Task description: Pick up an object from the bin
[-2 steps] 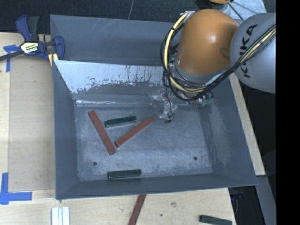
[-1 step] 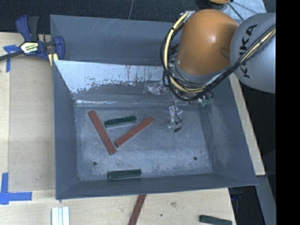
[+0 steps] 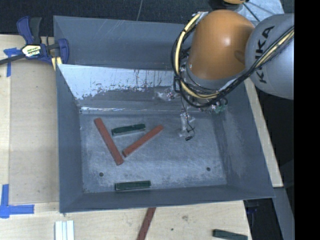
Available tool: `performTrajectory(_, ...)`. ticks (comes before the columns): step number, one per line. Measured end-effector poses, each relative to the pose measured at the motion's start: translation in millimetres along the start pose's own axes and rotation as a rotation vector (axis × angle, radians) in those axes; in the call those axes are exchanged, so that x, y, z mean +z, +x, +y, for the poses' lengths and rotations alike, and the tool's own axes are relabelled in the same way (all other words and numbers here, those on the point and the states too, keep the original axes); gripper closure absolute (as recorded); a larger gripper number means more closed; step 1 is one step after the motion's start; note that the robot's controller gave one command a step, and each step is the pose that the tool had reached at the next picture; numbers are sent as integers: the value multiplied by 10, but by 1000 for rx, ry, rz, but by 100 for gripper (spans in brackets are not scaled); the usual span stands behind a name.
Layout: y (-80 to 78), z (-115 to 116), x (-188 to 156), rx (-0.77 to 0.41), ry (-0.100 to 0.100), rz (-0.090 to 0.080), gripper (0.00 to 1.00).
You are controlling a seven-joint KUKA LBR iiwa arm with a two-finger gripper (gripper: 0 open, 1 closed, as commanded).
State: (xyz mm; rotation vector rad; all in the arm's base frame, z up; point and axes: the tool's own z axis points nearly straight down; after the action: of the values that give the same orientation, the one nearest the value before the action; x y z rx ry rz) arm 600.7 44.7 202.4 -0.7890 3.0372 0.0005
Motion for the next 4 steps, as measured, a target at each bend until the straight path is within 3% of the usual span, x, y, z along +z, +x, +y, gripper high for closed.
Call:
performTrajectory(1,-151,273,448,-90,3,-4,0)
performTrajectory(2,-116,411,1176,-262,1,-2,0)
performTrajectory(3,-127,82,1287,-554,3,-7,100)
performTrajectory(4,-126,81,1289,-553,3,-6,100)
